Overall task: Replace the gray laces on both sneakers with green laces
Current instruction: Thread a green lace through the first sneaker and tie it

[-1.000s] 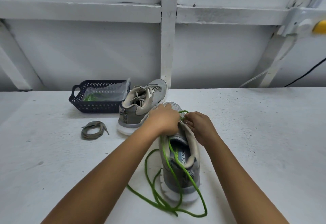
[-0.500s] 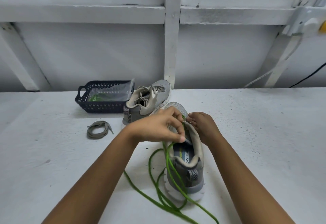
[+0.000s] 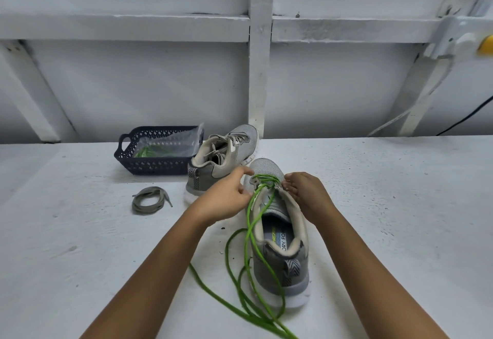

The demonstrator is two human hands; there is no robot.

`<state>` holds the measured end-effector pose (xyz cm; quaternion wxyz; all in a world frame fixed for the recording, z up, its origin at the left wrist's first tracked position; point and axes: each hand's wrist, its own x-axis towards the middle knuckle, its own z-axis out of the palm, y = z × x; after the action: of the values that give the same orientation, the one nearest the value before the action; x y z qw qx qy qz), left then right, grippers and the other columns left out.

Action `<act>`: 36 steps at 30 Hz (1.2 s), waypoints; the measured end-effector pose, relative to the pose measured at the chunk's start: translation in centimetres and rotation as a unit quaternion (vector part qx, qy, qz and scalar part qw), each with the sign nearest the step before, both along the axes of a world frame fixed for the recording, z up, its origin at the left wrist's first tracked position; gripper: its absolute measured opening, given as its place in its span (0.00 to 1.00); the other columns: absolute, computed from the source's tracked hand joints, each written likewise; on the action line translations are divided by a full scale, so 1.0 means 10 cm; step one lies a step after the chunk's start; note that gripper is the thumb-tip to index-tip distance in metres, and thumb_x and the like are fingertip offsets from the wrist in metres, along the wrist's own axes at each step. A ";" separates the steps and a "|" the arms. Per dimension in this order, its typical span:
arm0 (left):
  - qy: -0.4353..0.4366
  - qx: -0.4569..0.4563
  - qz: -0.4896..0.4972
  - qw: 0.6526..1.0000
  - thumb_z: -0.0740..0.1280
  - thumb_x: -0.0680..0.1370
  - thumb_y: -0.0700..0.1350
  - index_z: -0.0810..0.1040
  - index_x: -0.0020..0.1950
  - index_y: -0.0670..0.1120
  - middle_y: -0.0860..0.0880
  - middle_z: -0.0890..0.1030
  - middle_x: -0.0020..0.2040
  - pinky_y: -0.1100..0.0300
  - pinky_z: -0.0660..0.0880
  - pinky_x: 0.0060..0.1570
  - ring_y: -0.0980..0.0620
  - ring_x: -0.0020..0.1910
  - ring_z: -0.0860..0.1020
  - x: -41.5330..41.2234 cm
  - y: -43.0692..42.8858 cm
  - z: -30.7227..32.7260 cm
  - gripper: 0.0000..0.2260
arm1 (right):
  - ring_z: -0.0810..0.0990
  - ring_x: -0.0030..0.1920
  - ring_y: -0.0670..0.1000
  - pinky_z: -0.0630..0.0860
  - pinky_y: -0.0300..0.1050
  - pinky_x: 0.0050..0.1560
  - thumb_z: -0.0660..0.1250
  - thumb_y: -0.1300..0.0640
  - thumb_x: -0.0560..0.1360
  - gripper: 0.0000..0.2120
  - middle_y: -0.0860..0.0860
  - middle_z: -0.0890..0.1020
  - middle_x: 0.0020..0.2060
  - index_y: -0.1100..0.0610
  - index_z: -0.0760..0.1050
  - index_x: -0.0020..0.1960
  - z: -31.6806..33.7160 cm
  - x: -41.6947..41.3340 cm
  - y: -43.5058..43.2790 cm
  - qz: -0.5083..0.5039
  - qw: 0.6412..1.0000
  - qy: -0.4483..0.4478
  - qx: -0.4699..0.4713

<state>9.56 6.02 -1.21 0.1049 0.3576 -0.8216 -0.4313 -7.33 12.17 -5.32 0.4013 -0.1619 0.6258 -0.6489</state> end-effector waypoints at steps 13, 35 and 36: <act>0.063 0.063 -0.052 0.995 0.60 0.79 0.38 0.71 0.54 0.51 0.51 0.71 0.35 0.63 0.71 0.34 0.55 0.33 0.71 0.02 0.00 0.13 0.09 | 0.75 0.36 0.50 0.73 0.39 0.36 0.58 0.62 0.78 0.07 0.54 0.77 0.37 0.58 0.74 0.45 0.25 0.05 0.11 0.023 0.997 0.072 -0.002; 0.410 0.402 0.004 0.819 0.54 0.80 0.42 0.76 0.44 0.47 0.41 0.80 0.51 0.53 0.79 0.44 0.45 0.49 0.80 -0.09 -0.22 0.84 0.12 | 0.74 0.24 0.43 0.70 0.34 0.24 0.59 0.58 0.80 0.12 0.49 0.78 0.25 0.60 0.76 0.41 1.08 0.59 0.23 0.334 0.920 0.191 -0.075; 0.394 0.405 0.009 0.825 0.54 0.81 0.45 0.77 0.43 0.46 0.41 0.80 0.48 0.56 0.78 0.42 0.47 0.45 0.81 -0.08 -0.21 0.77 0.14 | 0.74 0.23 0.44 0.70 0.33 0.23 0.58 0.59 0.80 0.12 0.49 0.78 0.25 0.61 0.75 0.41 1.14 0.54 0.22 0.305 0.937 0.130 -0.107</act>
<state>8.75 3.96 6.54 0.2692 0.1744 -0.4584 -0.8288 -1.91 14.35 6.04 0.4755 -0.4701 0.5197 -0.5319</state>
